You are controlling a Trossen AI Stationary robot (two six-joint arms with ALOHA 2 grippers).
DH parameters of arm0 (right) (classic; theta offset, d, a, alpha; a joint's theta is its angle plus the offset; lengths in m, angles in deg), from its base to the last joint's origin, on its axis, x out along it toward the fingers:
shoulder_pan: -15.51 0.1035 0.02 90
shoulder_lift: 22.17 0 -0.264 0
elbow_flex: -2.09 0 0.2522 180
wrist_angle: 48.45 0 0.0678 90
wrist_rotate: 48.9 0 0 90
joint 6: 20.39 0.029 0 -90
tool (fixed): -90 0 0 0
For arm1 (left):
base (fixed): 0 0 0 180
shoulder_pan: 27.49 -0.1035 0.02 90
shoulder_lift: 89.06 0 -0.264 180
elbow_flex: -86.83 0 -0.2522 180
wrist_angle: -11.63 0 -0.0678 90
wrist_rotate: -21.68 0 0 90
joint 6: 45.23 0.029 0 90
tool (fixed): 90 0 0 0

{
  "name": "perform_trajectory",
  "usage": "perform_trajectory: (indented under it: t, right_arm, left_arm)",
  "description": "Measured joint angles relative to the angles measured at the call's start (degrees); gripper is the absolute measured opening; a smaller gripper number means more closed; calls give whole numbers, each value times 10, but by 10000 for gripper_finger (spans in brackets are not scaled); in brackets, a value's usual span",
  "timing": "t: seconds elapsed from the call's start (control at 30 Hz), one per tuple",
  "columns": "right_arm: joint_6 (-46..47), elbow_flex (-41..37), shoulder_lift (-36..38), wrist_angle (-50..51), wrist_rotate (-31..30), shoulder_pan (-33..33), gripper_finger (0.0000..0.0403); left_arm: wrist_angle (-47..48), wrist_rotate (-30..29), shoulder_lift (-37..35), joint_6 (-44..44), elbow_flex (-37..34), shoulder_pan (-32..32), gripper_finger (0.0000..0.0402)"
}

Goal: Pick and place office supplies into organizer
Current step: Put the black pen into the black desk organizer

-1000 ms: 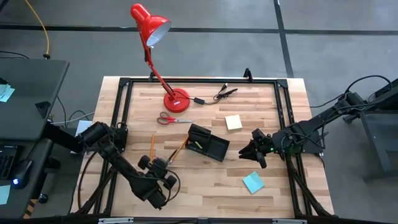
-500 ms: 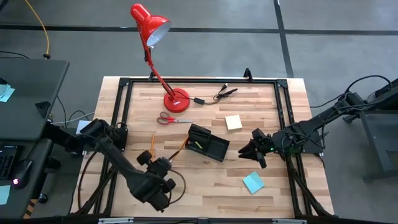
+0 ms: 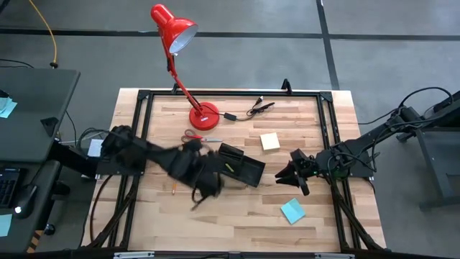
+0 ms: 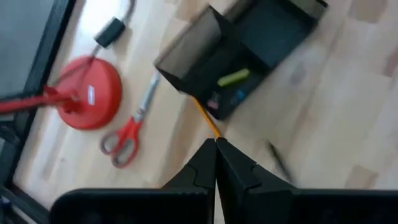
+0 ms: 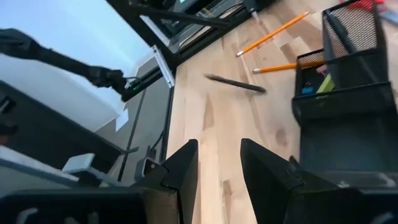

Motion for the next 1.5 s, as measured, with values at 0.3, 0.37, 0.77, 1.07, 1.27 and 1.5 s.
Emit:
perform_trajectory:
  t: [0.3, 0.37, 0.77, 1.07, 1.27, 1.5]
  right_arm:
    - [5, 0, 0, 24, 37, 0, 116]
    - [5, 0, 0, 24, 46, 0, 116]
    - [-6, 0, 0, 25, 76, 0, 116]
    - [-24, 0, 0, 29, 78, 0, 116]
    - [-46, 0, 0, 30, 73, 0, 116]
    - [-82, 0, 0, 40, 75, 0, 116]
  left_arm:
    - [-15, 41, 2, 18, -22, -34, 7]
    - [-46, 39, 3, -17, -48, -16, 19]
    - [-276, -153, 5, -422, -208, 154, 116]
    - [-461, -168, 75, -504, -270, 202, 128]
    - [-466, -19, 99, -585, -270, 202, 114]
    - [-468, -6, 116, -604, -268, 194, 88]
